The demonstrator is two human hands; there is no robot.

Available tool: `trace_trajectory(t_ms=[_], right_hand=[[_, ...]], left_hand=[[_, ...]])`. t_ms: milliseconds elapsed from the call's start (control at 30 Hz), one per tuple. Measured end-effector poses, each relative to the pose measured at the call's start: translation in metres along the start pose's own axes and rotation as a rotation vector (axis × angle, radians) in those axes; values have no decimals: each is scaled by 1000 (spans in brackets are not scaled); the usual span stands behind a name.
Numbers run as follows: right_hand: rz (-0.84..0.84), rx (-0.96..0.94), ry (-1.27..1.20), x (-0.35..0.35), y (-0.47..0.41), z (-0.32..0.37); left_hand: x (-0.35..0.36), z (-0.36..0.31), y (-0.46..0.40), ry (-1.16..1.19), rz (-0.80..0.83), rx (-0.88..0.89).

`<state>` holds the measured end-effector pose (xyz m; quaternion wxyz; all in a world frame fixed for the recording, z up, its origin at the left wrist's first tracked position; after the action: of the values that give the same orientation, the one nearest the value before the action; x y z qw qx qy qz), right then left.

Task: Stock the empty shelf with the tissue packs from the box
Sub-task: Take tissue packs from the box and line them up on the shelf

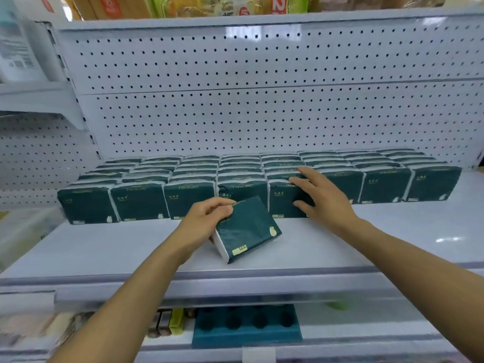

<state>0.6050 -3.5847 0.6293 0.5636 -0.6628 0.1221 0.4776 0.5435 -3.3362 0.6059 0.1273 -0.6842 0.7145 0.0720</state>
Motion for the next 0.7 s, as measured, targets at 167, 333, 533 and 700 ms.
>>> trace_trajectory(t_ms=[167,333,533,700], right_hand=[[-33,-64,44,9,-4,-1],[-186,-70,-211,-30,5,20],[342,-59,-474,-18,22,52],[263,-112,-386,-33,43,18]], left_hand=[[7,1,-14,-15,83,11],[29,-8,-22,-61,209,101],[69,-41,-23,-30,142,334],[91,-49,-19,-195,-7,461]])
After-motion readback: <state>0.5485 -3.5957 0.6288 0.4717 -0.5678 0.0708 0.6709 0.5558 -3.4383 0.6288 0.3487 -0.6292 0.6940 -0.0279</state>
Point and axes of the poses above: each hand's wrist, its own y-axis away from the middle knuckle, its own x-axis out of the palm, z = x × y, the point moved 9 cm from there along -y, towards the middle knuckle
